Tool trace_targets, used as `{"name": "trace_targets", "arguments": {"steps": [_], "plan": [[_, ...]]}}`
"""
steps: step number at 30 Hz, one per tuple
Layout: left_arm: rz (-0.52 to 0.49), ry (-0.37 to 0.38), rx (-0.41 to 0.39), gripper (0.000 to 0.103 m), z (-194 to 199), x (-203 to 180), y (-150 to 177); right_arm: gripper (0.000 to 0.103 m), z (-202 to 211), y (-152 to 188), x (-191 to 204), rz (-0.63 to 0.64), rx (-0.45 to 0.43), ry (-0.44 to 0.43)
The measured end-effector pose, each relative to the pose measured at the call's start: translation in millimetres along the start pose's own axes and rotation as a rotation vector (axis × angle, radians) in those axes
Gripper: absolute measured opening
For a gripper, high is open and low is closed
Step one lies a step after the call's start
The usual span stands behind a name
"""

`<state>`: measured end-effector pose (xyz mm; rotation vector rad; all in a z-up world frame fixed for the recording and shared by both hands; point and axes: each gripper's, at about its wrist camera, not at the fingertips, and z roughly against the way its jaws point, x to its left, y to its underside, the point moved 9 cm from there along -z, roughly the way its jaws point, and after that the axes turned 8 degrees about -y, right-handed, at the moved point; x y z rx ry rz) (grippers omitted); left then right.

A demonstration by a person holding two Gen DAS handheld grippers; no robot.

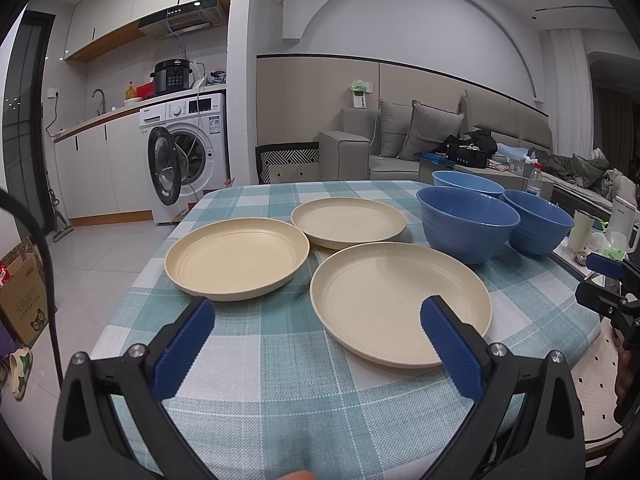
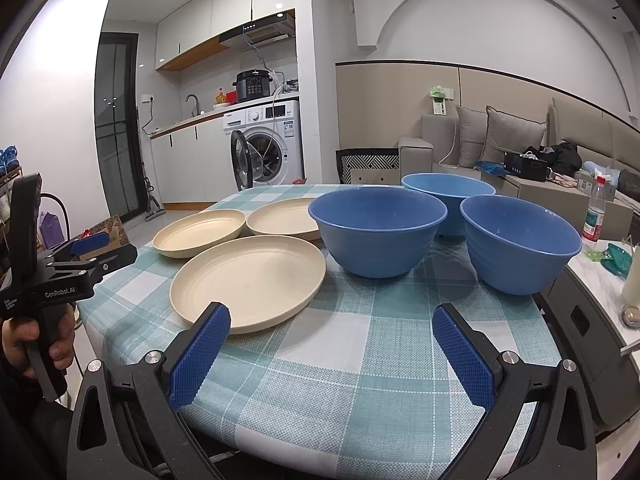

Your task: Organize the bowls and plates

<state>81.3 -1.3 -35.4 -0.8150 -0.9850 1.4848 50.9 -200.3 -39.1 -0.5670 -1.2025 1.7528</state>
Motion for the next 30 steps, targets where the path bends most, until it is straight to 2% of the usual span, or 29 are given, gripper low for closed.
{"name": "trace_targets", "arguments": {"steps": [30], "plan": [[0.003, 0.005, -0.002, 0.103, 3.0, 3.0, -5.6, 0.103, 2.9, -10.1, 2.3, 0.039, -0.009, 0.001]]}}
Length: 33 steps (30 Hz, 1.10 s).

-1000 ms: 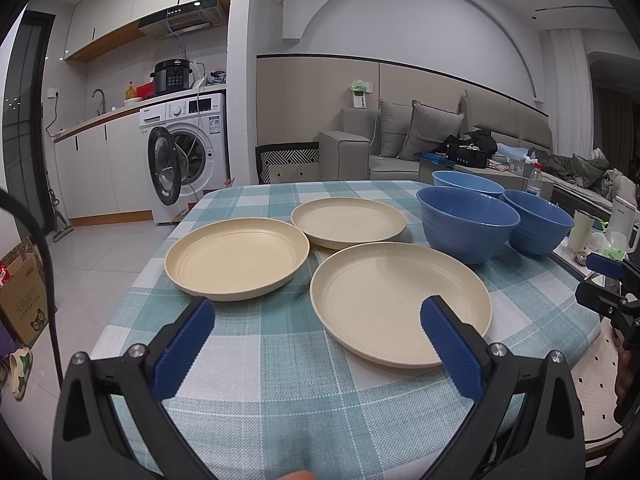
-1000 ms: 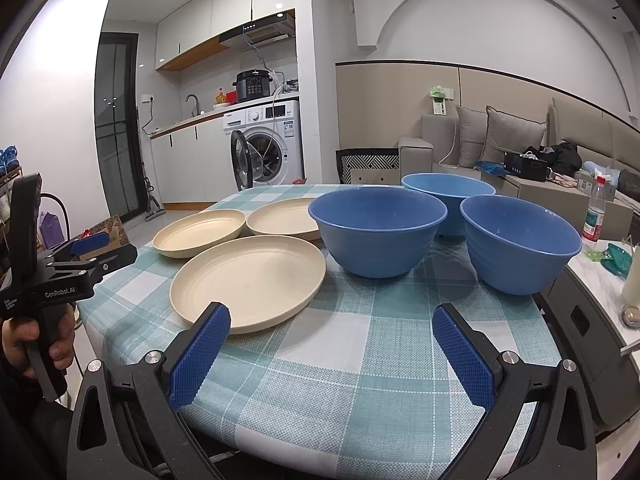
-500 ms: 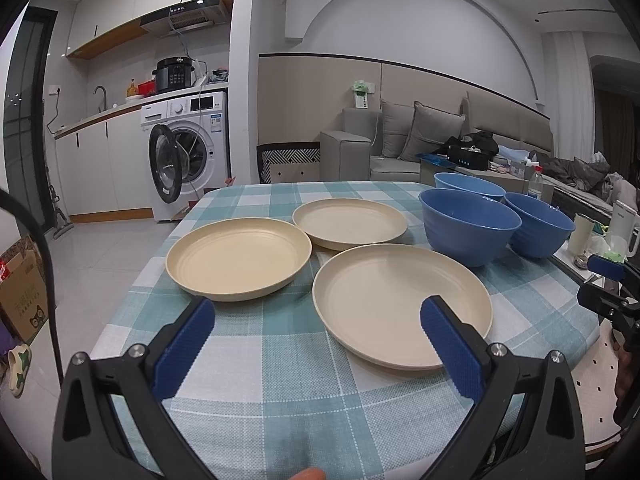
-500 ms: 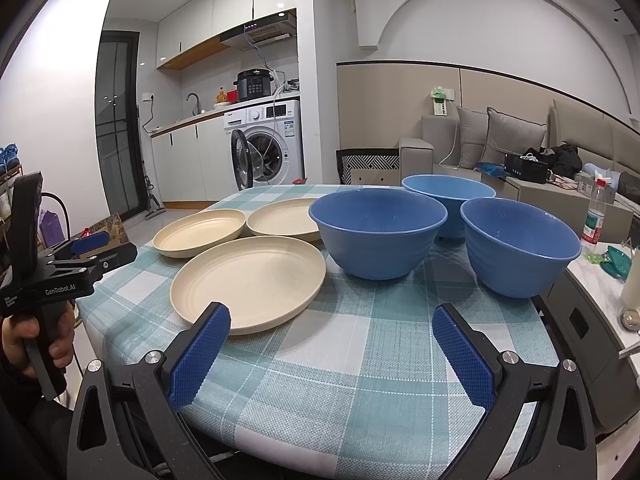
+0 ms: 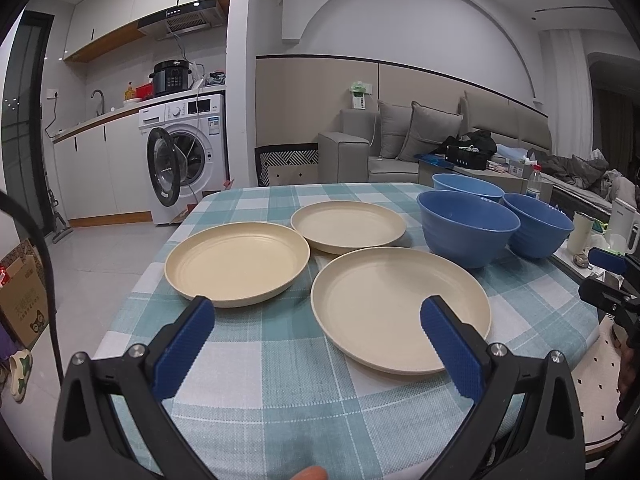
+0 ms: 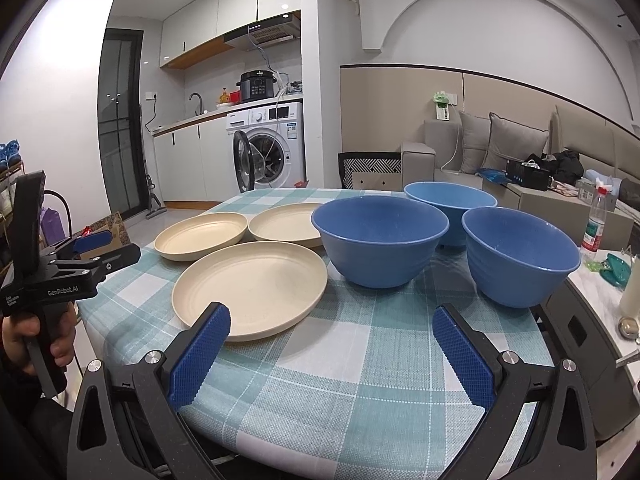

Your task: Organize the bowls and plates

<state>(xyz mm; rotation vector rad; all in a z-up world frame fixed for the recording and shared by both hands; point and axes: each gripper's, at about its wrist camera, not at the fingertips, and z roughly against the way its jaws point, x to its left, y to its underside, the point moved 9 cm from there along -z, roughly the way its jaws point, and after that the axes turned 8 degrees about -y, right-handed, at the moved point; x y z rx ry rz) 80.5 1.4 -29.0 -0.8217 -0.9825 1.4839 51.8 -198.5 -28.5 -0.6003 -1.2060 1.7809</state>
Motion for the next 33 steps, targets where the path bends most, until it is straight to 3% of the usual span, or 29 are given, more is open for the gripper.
{"name": "trace_targets", "arguments": {"steps": [16, 22, 33], "plan": [[0.007, -0.013, -0.006, 0.103, -4.9, 11.4, -22.1, 0.103, -2.9, -19.3, 0.5, -0.004, 0.009, -0.033], [0.029, 0.015, 0.032, 0.103, -15.8, 12.9, -25.1, 0.103, -4.6, -31.0, 1.4, 0.019, 0.016, -0.039], [0.005, -0.006, 0.041, 0.103, -33.0, 11.2, -39.1, 0.103, -8.3, -59.4, 0.0, 0.042, 0.002, -0.047]]}}
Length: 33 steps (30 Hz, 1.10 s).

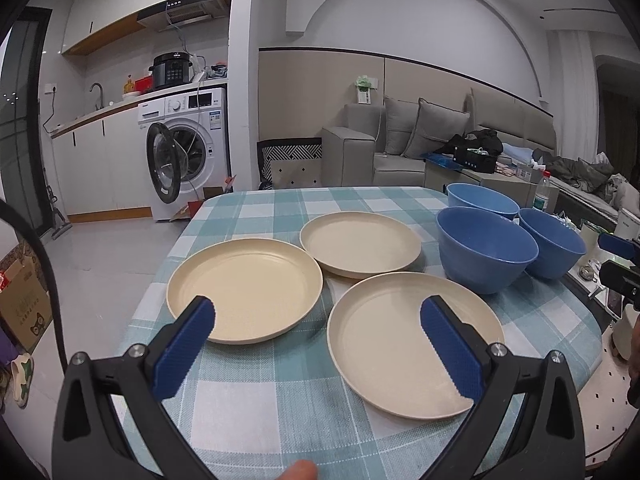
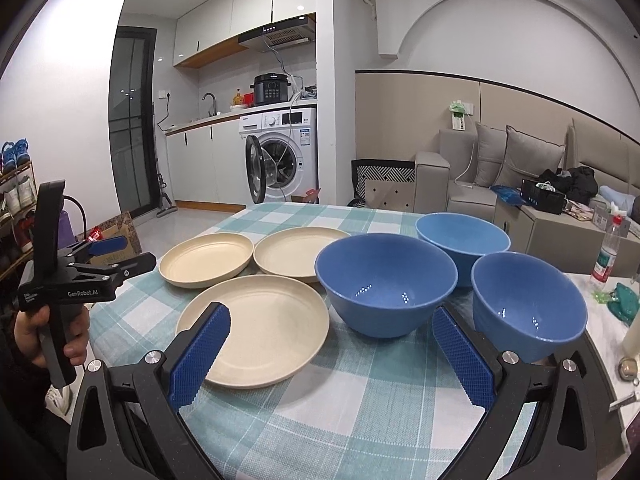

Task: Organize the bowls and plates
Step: 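Move both tools forward toward the cream plates on the table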

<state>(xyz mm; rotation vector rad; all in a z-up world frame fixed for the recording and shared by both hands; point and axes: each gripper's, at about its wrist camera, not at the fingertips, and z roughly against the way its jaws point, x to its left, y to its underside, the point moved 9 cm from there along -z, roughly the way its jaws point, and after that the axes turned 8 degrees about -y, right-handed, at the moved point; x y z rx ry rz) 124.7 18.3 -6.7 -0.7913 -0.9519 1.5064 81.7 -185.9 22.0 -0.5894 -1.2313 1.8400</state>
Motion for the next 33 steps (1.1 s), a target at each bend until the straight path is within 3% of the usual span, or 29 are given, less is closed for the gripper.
{"name": "trace_targets", "arguments": {"steps": [7, 19, 33], "plan": [[-0.020, -0.016, 0.004, 0.103, -8.9, -2.6, -7.4, 0.103, -9.6, -13.5, -3.3, -0.008, 0.009, -0.021], [-0.075, -0.037, 0.097, 0.103, -34.4, -11.7, -4.5, 0.103, -34.4, -33.4, 1.3, 0.014, 0.044, -0.058], [-0.057, -0.064, 0.142, 0.103, -53.3, -2.4, -10.2, 0.103, -70.6, -57.7, 7.9, 0.047, 0.103, -0.100]]}}
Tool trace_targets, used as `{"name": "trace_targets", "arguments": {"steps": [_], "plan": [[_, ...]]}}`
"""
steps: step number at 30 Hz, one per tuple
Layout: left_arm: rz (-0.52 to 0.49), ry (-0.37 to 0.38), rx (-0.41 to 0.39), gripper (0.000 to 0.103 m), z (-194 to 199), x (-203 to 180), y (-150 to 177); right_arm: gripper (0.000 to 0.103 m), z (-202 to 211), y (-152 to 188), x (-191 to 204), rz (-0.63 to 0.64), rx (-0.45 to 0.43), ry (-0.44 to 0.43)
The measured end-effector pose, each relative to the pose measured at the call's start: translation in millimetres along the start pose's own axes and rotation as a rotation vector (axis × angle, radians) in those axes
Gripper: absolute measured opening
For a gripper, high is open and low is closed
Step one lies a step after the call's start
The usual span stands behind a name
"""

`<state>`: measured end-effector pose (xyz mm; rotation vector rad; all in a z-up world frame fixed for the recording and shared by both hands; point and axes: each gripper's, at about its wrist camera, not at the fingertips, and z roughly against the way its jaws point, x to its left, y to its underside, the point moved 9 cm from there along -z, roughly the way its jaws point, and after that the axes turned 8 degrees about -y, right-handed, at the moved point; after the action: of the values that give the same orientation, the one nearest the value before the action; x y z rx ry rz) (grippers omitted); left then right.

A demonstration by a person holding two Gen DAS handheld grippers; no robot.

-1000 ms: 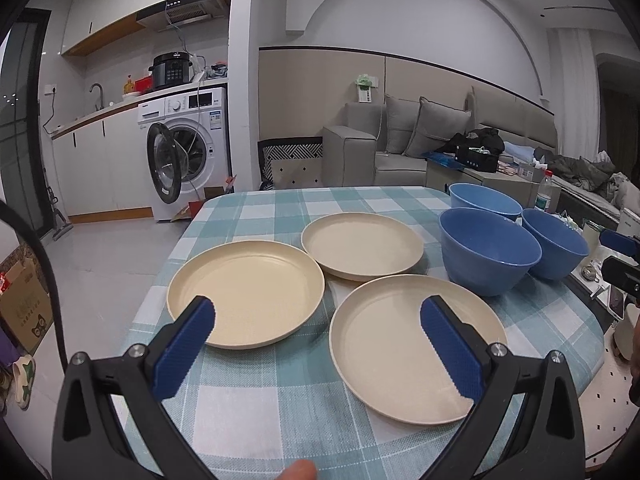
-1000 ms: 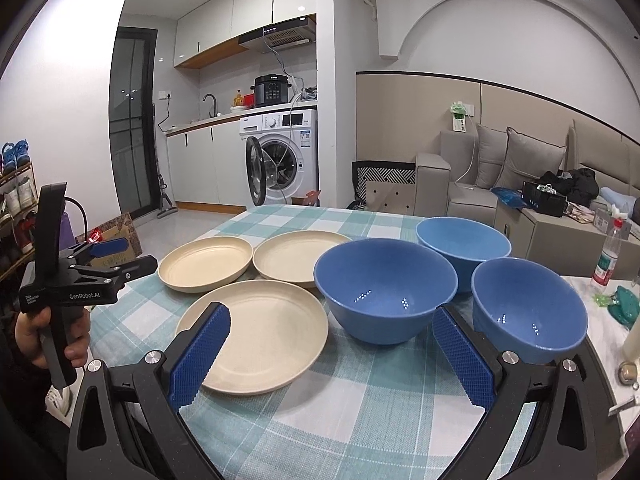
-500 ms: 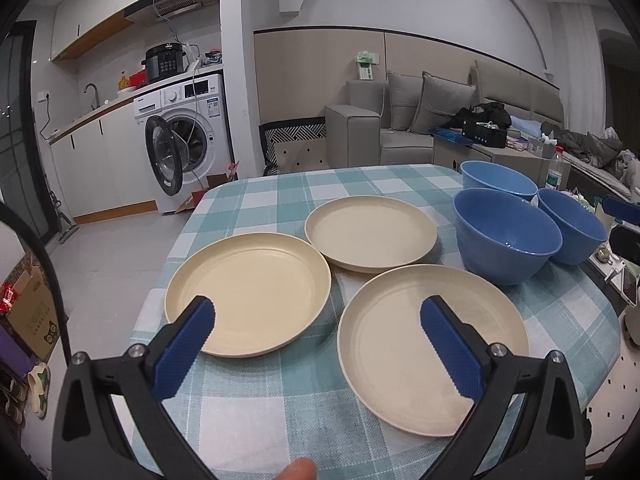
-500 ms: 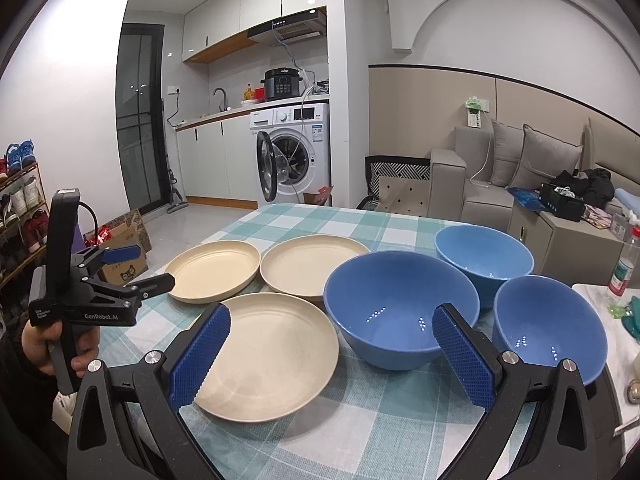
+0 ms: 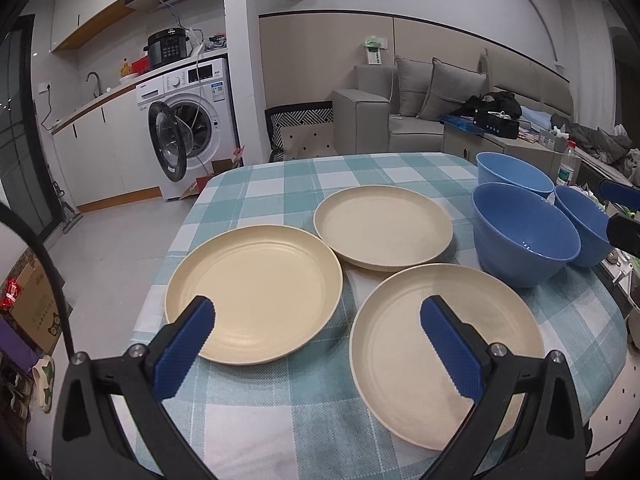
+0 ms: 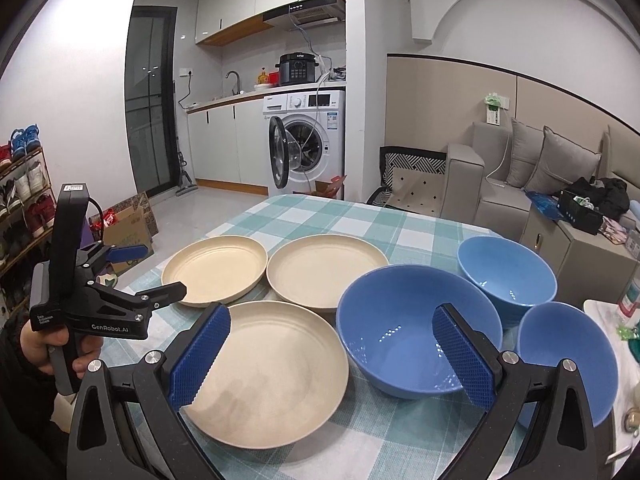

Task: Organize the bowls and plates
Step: 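Move both tools forward toward the cream plates on the table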

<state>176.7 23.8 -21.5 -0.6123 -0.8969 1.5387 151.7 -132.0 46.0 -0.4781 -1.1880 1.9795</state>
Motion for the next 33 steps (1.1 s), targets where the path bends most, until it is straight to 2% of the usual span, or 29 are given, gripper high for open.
{"name": "trace_targets", "arguments": {"steps": [33], "plan": [[0.017, 0.002, 0.037, 0.103, -39.1, 4.5, -57.6, 0.103, -50.2, -63.2, -20.8, 0.008, 0.060, -0.084]]}}
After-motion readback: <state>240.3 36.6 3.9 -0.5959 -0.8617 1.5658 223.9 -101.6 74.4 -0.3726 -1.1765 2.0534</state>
